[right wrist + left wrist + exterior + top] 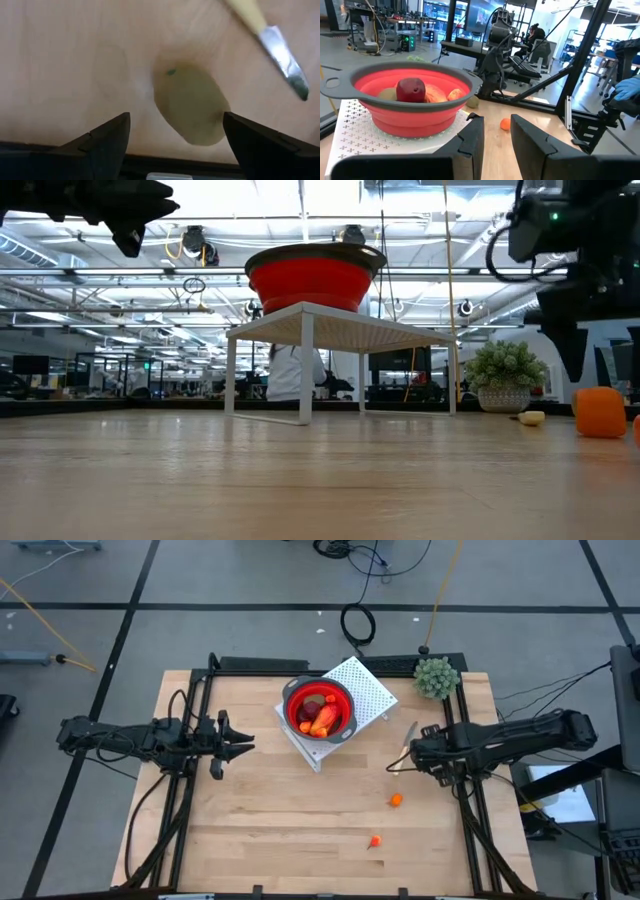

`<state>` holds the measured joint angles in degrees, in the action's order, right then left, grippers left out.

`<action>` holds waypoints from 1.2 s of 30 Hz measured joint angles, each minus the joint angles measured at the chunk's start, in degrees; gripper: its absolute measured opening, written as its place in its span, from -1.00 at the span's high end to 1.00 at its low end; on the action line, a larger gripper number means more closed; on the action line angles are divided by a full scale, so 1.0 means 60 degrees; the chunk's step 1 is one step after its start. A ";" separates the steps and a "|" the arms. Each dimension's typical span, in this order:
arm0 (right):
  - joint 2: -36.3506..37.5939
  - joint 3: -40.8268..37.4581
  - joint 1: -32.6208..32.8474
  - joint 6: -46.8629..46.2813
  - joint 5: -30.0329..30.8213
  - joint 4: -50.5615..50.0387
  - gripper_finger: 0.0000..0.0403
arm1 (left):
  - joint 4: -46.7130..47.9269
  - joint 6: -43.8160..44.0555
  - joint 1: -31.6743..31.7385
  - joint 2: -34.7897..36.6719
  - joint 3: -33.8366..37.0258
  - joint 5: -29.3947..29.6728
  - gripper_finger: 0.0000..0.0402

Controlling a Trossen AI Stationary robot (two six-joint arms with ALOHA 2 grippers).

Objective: Pick & Place Fruit
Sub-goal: Put the kiwi into the red strainer

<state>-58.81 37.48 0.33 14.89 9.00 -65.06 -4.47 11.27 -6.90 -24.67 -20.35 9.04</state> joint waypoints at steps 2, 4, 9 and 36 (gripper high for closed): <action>-0.0050 -0.0174 -0.0087 0.0214 0.0025 0.0018 -0.56 | 0.0000 0.0000 0.0000 0.0000 -0.0002 0.0000 0.54; -0.0143 -0.0270 -0.0185 0.0415 0.0080 0.0164 -0.56 | -0.0003 0.0065 0.0000 0.0000 0.0001 -0.0003 0.54; -0.0507 -0.0389 -0.0512 0.0683 0.0258 0.0395 -0.56 | 0.0000 0.0149 0.0000 0.0000 0.0001 -0.0007 0.54; -0.2079 -0.0385 -0.0926 0.0765 0.0236 0.0582 -0.14 | -0.0004 0.0204 0.0000 0.0000 -0.0002 -0.0036 0.54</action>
<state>-71.29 35.18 -5.22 19.48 10.41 -61.57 -4.49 12.49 -6.90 -24.67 -20.36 8.82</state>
